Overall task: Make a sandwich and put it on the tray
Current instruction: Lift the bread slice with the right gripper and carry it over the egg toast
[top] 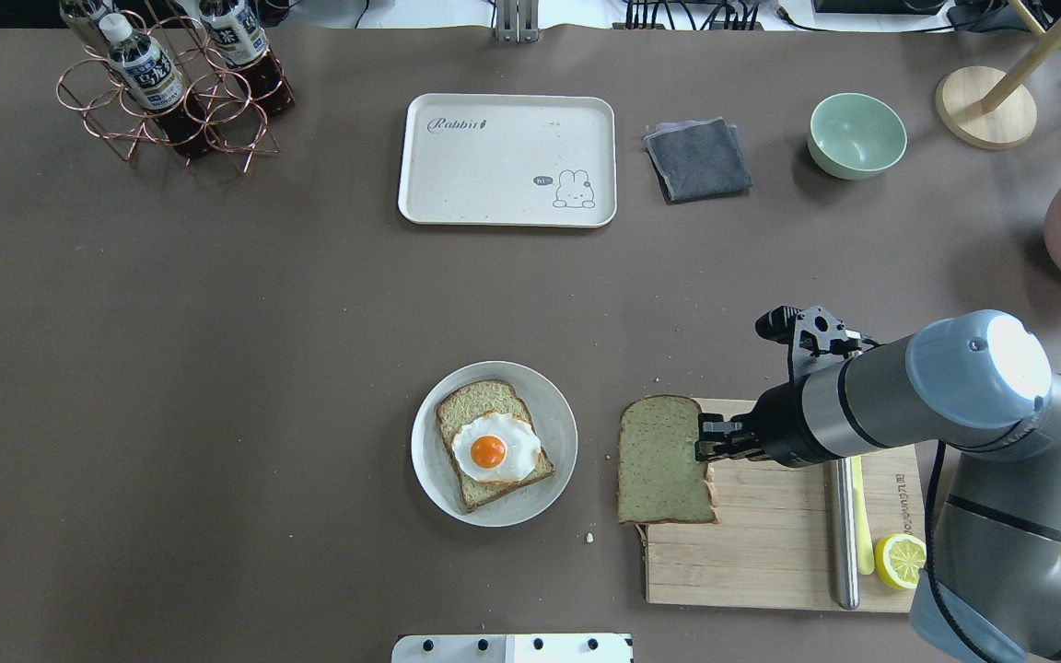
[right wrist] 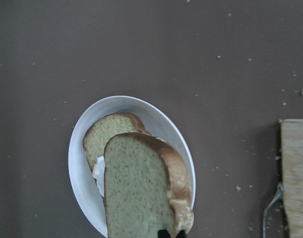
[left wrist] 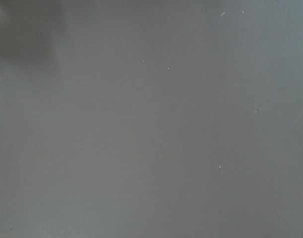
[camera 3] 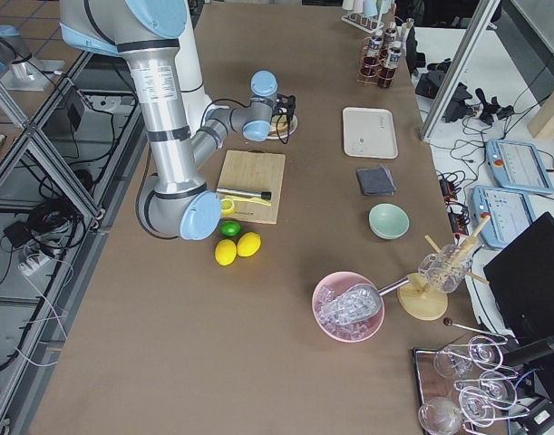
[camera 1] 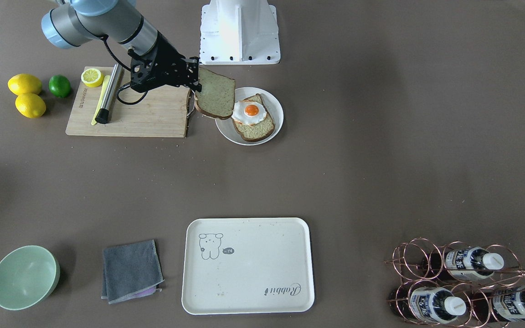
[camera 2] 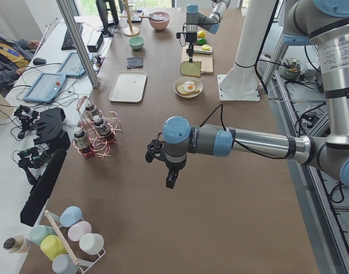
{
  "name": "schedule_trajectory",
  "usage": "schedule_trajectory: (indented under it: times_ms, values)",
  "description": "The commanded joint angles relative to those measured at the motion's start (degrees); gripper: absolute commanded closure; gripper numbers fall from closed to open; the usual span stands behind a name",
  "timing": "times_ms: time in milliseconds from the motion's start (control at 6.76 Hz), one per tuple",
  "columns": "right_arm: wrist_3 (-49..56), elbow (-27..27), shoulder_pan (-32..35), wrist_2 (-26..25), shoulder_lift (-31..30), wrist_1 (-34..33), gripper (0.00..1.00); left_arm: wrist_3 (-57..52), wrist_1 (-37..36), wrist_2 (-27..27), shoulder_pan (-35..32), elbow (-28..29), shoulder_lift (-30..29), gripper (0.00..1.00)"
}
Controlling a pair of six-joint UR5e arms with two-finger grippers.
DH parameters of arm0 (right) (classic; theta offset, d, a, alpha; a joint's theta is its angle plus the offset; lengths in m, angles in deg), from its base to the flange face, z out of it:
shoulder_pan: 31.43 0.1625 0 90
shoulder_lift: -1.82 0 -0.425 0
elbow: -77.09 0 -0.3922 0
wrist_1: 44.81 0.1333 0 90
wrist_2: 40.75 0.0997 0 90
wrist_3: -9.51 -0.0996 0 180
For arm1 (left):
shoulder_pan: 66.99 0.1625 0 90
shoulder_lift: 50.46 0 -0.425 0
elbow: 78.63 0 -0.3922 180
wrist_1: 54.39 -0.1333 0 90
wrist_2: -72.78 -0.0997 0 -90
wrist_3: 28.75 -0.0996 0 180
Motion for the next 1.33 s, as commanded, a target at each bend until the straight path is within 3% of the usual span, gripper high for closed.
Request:
schedule_trajectory:
  times_ms: [0,296,592,887,1183]
  values:
    - [-1.1,-6.9,-1.7,-0.4,8.3,0.2,1.0,0.0,-0.1,0.1,0.0,0.0,0.0,0.02]
    - [0.2,-10.1,-1.9,-0.3,10.7,0.3,1.0,0.0,-0.1,0.1,0.0,0.2,0.0,0.02]
    - [11.4,-11.8,-1.6,0.5,10.6,0.3,1.0,0.0,-0.1,0.0,0.0,0.2,0.0,0.02]
    - [14.7,-13.1,-1.2,2.0,10.7,1.0,1.0,0.4,-0.1,0.0,0.0,0.1,0.0,0.02]
    - [14.7,-21.3,-1.2,2.7,10.6,14.0,1.0,0.5,-0.1,0.0,0.0,0.1,0.2,0.02]
